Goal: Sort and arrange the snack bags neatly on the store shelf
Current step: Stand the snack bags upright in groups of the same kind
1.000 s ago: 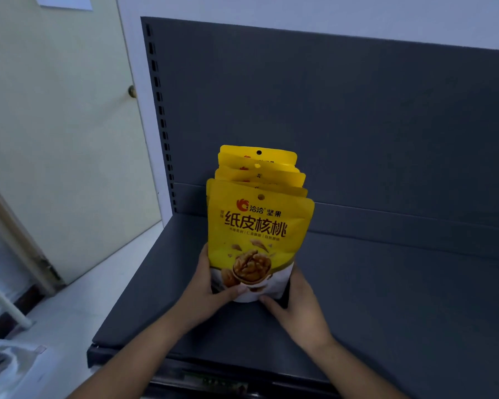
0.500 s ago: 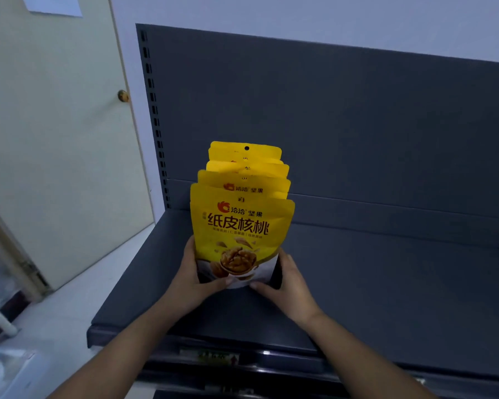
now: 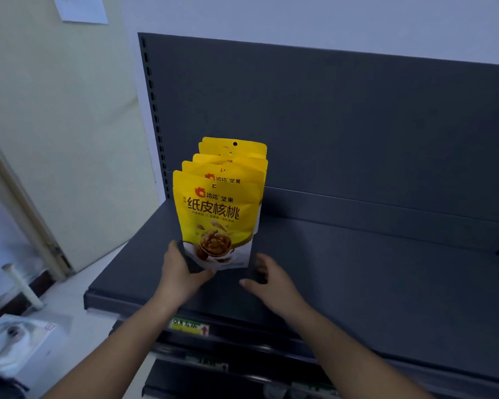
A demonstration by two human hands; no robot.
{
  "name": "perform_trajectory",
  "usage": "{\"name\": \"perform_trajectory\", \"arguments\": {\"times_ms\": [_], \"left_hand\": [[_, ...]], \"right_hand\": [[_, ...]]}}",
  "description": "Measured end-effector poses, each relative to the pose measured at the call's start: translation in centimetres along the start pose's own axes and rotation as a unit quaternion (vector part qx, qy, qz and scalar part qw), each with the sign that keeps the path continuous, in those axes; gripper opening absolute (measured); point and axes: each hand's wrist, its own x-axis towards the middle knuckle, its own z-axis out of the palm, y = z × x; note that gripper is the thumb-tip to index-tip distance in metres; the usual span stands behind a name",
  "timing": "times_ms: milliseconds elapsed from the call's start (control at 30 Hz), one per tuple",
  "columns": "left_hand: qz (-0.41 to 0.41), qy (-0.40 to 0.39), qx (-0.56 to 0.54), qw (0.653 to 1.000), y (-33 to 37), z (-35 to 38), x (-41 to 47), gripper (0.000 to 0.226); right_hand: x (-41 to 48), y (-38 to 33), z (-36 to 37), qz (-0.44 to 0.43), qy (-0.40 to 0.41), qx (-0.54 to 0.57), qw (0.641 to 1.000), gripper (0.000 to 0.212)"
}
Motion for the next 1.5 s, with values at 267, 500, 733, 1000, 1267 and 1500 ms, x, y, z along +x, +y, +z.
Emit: {"name": "perform_trajectory", "arguments": {"times_ms": [267, 500, 733, 1000, 1267, 1500], "left_hand": [[-0.053, -0.162, 0.271, 0.947, 2.6, -0.8, -4.5, 0.080], [0.195, -0.268, 0.286, 0.899, 11.3, 9.0, -8.2, 0.063], [0.302, -0.311, 0.286, 0.855, 17.3, 20.7, -12.5, 0.052], [0.364, -0.386, 0.235, 0.815, 23.0, 31.7, -19.1, 0.046], [0.388, -0.417, 0.178, 0.802, 27.3, 40.1, -20.8, 0.051], [0.361, -0.416, 0.197, 0.811, 31.7, 48.8, -16.1, 0.069]], "right_hand": [[-3.5, 1.5, -6.4, -0.033, 0.011, -0.153, 0.988, 0.051], [-9.4, 5.0, -15.8, -0.012, 0.086, -0.308, 0.948, 0.053], [-19.3, 9.4, -25.9, 0.058, 0.176, -0.406, 0.895, 0.054], [-29.8, 13.8, -32.5, 0.168, 0.249, -0.417, 0.858, 0.048], [-32.3, 17.8, -37.0, 0.194, 0.320, -0.271, 0.887, 0.046], [-26.4, 22.0, -43.6, 0.227, 0.341, -0.128, 0.903, 0.062]]}}
